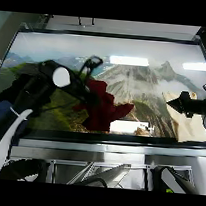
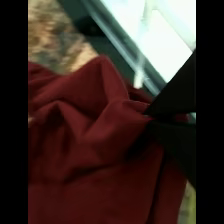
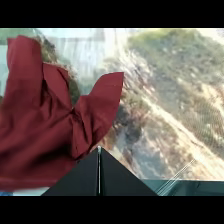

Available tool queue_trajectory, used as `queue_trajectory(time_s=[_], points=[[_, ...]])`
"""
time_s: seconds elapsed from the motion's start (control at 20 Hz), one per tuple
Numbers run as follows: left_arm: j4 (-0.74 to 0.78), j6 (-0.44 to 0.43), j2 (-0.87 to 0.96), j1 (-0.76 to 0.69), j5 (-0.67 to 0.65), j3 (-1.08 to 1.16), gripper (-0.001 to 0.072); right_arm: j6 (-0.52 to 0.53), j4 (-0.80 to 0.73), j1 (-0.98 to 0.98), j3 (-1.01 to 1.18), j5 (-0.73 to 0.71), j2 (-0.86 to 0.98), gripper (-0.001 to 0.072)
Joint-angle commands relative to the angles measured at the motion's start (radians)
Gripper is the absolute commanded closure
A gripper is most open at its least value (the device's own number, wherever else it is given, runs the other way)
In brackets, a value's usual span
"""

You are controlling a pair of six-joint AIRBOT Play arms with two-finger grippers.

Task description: Fold the shirts.

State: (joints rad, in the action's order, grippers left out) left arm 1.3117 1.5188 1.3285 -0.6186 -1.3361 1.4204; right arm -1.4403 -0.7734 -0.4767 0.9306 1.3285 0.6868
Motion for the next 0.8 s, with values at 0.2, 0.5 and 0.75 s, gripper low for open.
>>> queue_trajectory(time_s=[0.2, 0.5, 0.75], points=[[0.058, 0.062, -0.037, 0.018, -0.214, -0.104, 0.0007, 0.0, 0.0, 0.0, 0.0, 0.0, -0.001, 0.0693], [0.059, 0.041, -0.256, 0.136, -0.044, -0.375, 0.0008, 0.0, 0.0, 0.0, 0.0, 0.0, -0.001, 0.0693], [0.053, -0.009, -0.248, 0.349, 0.117, -0.489, 0.0008, 0.0, 0.0, 0.0, 0.0, -0.074, -0.001, 0.0693]])
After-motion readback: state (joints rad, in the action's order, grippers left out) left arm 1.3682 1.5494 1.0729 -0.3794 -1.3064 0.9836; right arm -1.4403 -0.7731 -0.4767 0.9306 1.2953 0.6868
